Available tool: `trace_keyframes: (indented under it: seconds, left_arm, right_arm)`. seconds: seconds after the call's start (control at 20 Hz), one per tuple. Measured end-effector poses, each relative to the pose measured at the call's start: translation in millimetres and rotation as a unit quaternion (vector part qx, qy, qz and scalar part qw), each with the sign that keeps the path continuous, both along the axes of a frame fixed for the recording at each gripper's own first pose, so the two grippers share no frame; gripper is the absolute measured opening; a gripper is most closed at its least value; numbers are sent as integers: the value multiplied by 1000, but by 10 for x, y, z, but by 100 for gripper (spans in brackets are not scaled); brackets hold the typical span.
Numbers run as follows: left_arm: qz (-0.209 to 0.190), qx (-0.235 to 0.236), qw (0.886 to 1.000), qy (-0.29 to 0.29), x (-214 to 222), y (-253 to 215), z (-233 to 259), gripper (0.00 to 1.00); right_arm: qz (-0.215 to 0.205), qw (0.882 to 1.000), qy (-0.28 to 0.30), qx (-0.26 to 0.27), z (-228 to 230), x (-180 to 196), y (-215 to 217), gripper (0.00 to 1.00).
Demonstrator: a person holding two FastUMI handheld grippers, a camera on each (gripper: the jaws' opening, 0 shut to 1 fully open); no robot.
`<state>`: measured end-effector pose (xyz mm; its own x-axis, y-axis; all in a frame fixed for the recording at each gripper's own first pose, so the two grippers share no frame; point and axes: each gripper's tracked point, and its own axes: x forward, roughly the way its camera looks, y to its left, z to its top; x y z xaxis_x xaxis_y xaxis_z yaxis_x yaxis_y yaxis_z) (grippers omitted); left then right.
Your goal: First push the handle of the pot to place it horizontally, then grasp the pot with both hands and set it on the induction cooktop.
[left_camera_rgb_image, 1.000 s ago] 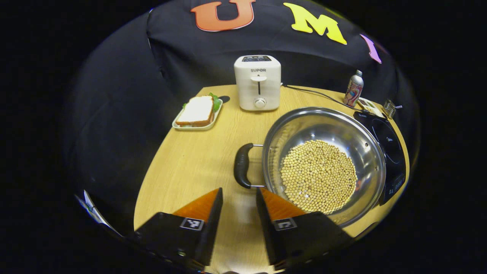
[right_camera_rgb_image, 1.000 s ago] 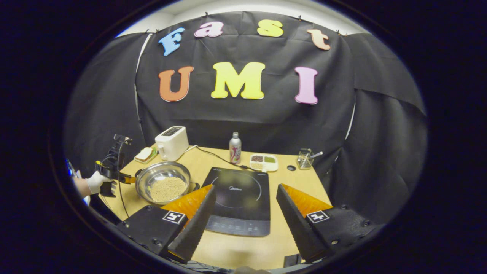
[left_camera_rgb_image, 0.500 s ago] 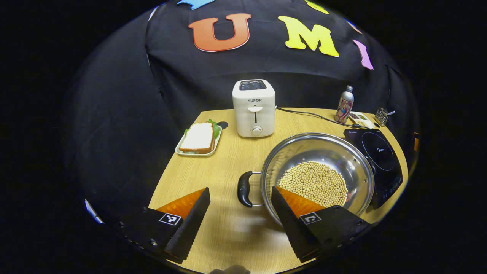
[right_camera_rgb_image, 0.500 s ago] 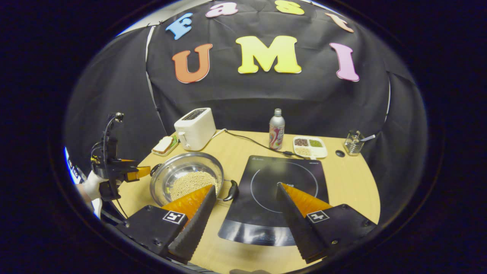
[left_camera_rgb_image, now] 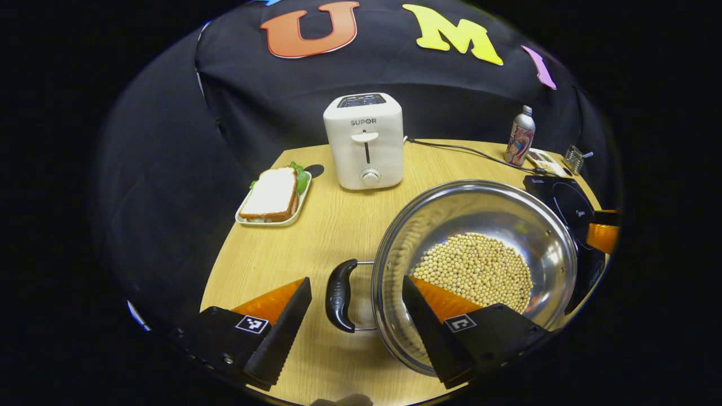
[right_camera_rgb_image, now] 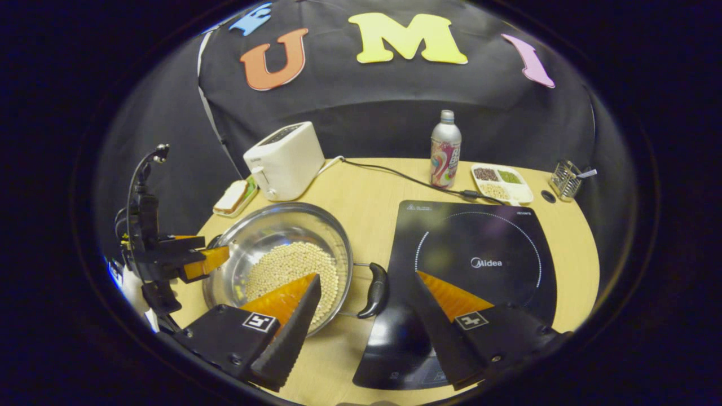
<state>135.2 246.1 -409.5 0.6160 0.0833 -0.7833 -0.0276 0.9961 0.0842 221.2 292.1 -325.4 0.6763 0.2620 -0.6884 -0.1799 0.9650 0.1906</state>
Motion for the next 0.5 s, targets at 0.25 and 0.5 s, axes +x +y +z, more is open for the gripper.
trace_keyframes:
  seconds: [0.25, 0.5]
  left_arm:
    - [-1, -5, 1000, 24, 8, -26, -191, 97]
    - [0, -11, 999, 47, -3, -50, -278, 77]
  right_arm:
    - [-16, 998, 60, -10, -402, 23, 43, 98]
    - [-22, 998, 54, -25, -402, 51, 110, 80]
